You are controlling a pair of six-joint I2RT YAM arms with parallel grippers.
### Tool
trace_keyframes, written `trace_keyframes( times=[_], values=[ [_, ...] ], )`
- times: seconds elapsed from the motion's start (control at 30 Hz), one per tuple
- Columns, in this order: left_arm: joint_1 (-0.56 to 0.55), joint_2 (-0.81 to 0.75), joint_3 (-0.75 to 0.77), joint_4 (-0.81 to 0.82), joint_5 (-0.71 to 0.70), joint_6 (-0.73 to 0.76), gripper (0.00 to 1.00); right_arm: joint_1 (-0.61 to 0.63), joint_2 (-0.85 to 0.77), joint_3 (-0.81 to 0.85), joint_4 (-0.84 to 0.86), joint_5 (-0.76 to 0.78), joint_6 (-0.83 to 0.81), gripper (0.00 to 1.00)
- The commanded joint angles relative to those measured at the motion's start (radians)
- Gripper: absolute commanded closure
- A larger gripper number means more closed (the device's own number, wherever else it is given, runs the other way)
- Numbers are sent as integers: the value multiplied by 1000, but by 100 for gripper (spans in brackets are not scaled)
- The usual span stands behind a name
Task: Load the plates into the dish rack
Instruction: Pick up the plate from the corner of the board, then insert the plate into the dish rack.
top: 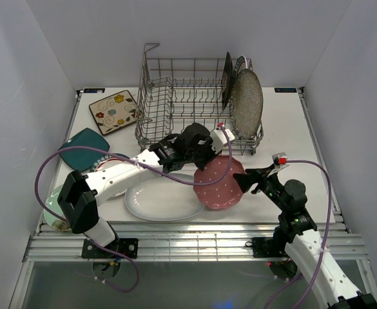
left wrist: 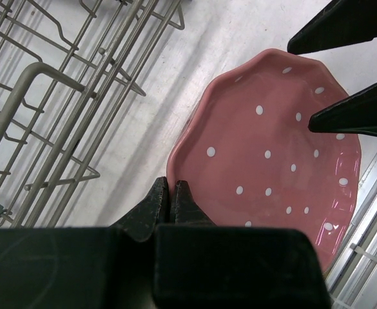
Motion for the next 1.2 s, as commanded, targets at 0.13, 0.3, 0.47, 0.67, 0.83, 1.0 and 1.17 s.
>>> trace_keyframes(
  times=[0.13, 0.3, 0.47, 0.67, 0.83, 1.0, 1.17],
  values=[
    [12, -166, 37, 46, 46, -26, 100, 3, 69, -7, 133, -108, 20, 27],
    [17, -192, 48, 28, 47, -26, 100, 5, 117, -14, 206, -198, 40, 29],
    [26, -226, 44, 23, 49, -21, 100, 3, 129, -16, 269, -280, 81, 29],
    [43, -226, 40, 23, 43, -18, 100, 3, 118, -16, 301, -323, 127, 32],
    [63, -212, 44, 26, 32, -21, 100, 3, 115, -16, 312, -340, 144, 44],
    [81, -203, 34, 45, 26, -17, 100, 3, 115, -16, 321, -349, 160, 55],
    [92, -205, 15, 77, 28, -15, 100, 3, 138, -10, 331, -343, 195, 72]
  ],
)
